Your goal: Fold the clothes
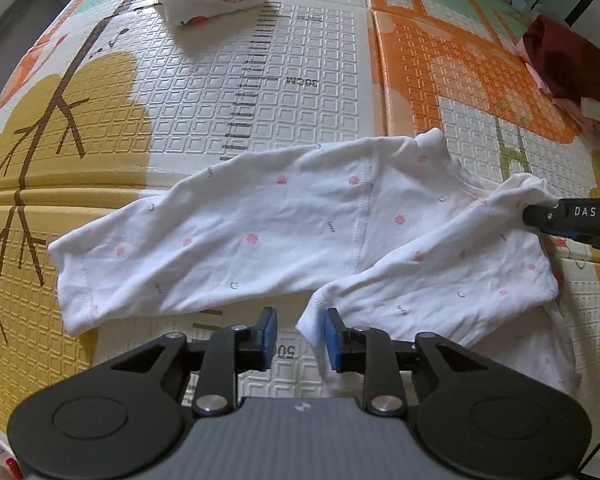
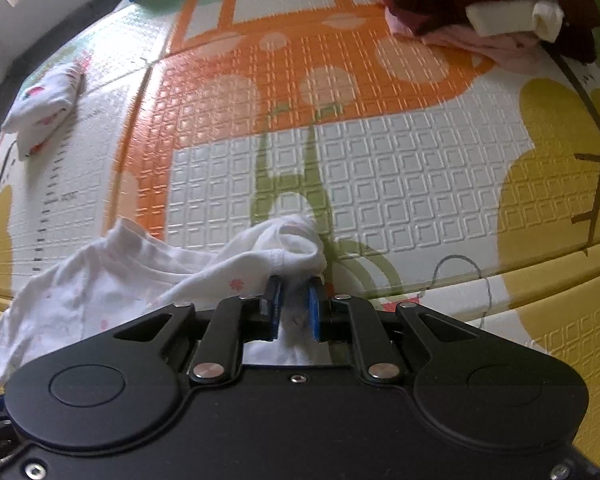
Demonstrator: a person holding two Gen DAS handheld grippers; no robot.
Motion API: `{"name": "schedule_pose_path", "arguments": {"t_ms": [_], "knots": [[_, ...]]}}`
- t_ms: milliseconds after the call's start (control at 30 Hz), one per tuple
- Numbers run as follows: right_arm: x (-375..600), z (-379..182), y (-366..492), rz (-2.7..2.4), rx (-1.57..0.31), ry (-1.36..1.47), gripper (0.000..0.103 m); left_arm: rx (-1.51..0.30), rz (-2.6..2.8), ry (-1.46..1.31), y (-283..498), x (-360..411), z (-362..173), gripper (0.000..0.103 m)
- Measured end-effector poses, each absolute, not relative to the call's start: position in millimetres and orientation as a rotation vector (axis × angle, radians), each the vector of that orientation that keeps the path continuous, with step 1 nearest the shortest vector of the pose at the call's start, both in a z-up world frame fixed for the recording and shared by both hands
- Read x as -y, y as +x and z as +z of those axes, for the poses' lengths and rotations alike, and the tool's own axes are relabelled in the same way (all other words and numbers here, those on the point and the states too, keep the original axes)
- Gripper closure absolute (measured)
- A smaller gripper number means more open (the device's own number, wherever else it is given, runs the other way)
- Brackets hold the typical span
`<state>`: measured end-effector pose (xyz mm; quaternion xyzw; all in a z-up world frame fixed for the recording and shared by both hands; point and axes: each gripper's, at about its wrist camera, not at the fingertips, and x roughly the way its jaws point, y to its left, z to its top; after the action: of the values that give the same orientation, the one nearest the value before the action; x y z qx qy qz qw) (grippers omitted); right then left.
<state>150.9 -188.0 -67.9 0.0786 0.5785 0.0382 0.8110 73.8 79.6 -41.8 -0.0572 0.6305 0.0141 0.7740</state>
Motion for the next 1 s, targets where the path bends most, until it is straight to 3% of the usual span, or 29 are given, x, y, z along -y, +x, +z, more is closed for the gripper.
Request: {"name": "schedule_pose_path", "arguments": {"t_ms": [100,633,1000], "knots": [[190.9,-67.2,150.7,0.079,-1.232,0.171,0.087,-1.359,0.039,-0.133,74.4,-82.6,-38.8,0.071],[209.8,-12.6,105.5,0.149,-1.147,0.215,0.087,-1.272,0.001,-0.14,76.2,-77.0,-11.5,0.063],[195.7,-34.6,71.5,0.196,-1.235,0.215,0.087,-1.327,-0.064,-0.144,72.1,-62.4,-31.1,0.064]]}}
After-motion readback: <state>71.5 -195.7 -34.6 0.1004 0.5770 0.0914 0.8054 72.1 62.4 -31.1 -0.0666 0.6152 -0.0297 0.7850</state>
